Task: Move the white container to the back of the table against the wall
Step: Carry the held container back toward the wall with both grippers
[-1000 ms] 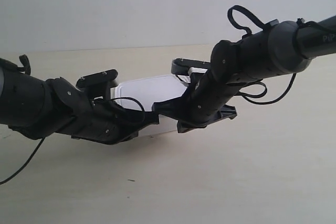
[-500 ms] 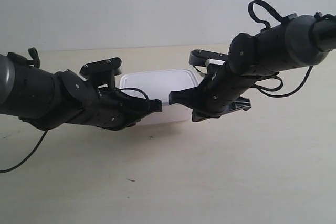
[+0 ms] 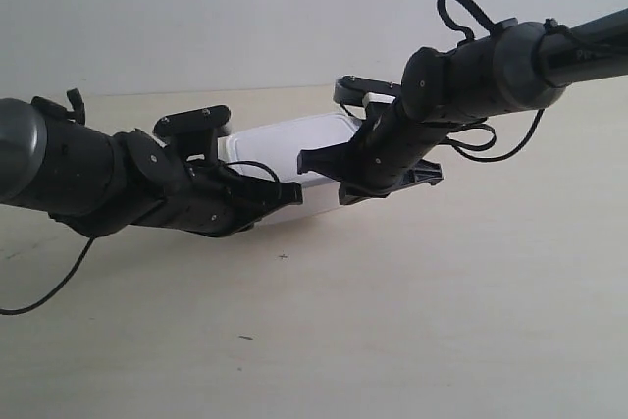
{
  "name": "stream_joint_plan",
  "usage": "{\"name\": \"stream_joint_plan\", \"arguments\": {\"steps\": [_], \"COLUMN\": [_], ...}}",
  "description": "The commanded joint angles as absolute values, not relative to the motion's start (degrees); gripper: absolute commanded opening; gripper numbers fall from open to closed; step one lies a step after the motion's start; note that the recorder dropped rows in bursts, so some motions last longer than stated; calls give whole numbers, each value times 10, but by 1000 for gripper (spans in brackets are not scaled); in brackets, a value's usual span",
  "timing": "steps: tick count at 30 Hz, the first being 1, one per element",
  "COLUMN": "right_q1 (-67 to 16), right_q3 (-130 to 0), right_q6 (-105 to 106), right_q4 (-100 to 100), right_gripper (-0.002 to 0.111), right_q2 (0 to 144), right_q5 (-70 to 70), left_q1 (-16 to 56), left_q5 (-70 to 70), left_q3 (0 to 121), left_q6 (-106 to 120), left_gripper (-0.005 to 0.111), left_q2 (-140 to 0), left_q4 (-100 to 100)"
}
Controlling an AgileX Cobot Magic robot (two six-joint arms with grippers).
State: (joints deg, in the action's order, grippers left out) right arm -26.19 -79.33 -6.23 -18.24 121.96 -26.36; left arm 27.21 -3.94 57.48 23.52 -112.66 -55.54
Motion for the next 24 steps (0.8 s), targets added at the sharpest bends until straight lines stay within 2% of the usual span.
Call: {"name": "stream_joint_plan", "arguments": {"steps": [1, 24], "right_q1": [-259, -238], "right_q3": [-818, -938], "right_q6": [-56, -50], "right_q4": [-167, -143], "right_gripper": [0, 0], "right_q2": [1232, 1308], "right_q5": [-264, -272], "left_q1": [244, 199], "left_q5": [-44, -20], "left_q3": [597, 727], "left_q6": [254, 300], "left_gripper": [0, 0], "left_q2": [-1142, -1229], "left_q4": [-555, -546]}}
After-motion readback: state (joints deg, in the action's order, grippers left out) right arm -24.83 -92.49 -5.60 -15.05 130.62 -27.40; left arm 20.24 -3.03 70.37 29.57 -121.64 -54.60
